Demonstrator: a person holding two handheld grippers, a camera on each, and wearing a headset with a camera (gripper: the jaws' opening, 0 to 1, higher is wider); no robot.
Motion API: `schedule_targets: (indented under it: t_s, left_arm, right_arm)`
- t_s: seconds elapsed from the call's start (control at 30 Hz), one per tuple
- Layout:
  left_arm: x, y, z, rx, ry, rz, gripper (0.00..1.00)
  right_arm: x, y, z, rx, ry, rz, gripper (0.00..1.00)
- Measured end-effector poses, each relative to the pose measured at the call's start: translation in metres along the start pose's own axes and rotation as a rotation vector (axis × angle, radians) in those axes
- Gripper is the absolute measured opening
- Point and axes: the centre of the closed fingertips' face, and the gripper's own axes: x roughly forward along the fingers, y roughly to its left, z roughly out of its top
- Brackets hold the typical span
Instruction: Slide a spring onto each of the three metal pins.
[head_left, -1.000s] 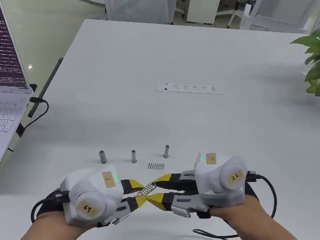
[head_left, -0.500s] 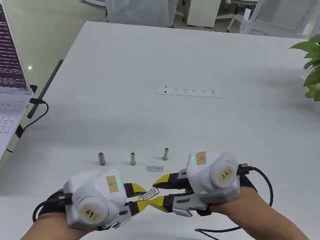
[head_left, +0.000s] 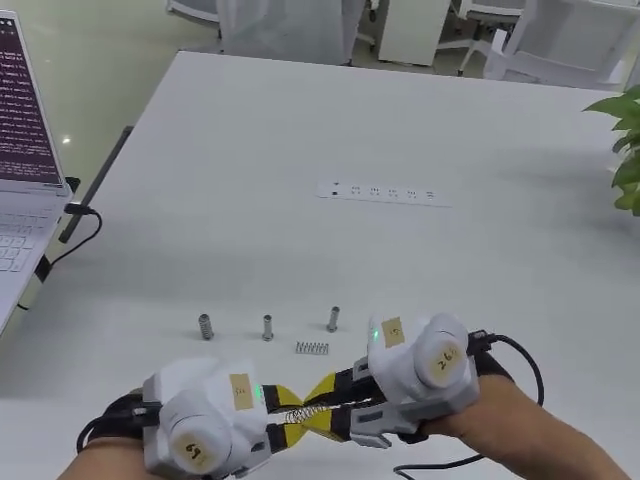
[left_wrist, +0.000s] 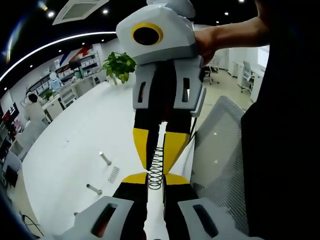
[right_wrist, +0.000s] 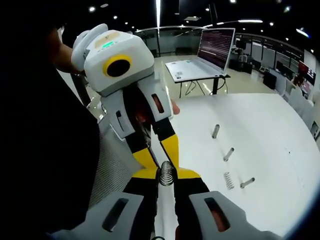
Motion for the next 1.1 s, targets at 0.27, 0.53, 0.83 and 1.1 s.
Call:
schedule_targets:
  t_s: [0.27,0.53,0.83,1.1]
  left_arm:
    - [0.0014,0.0004,0.0002,-0.123,-0.060,0.005,0.03]
    - [0.0065,0.0006,0.0026,-0.221,-0.094,0.027,0.03]
    - [0.0026,0.0036,0.0033,-0.251,-0.114,0.043,0.03]
    - [0.0004,0.0060,0.0044,-0.298,-0.157,0.057,0.03]
  right_arm:
    - [-0.0030,0.0000,-0.0025,0.011,-0.009,-0.013,0.08]
    - [-0.0072,-0.0030,-0.0072,0.045,-0.026,-0.035,0.08]
    - [-0.0071,-0.0040,-0.0011,0.044,-0.042,-0.024,0.08]
    - [-0.0078,-0.0046,0.0023,0.029,-0.038,-0.018,0.08]
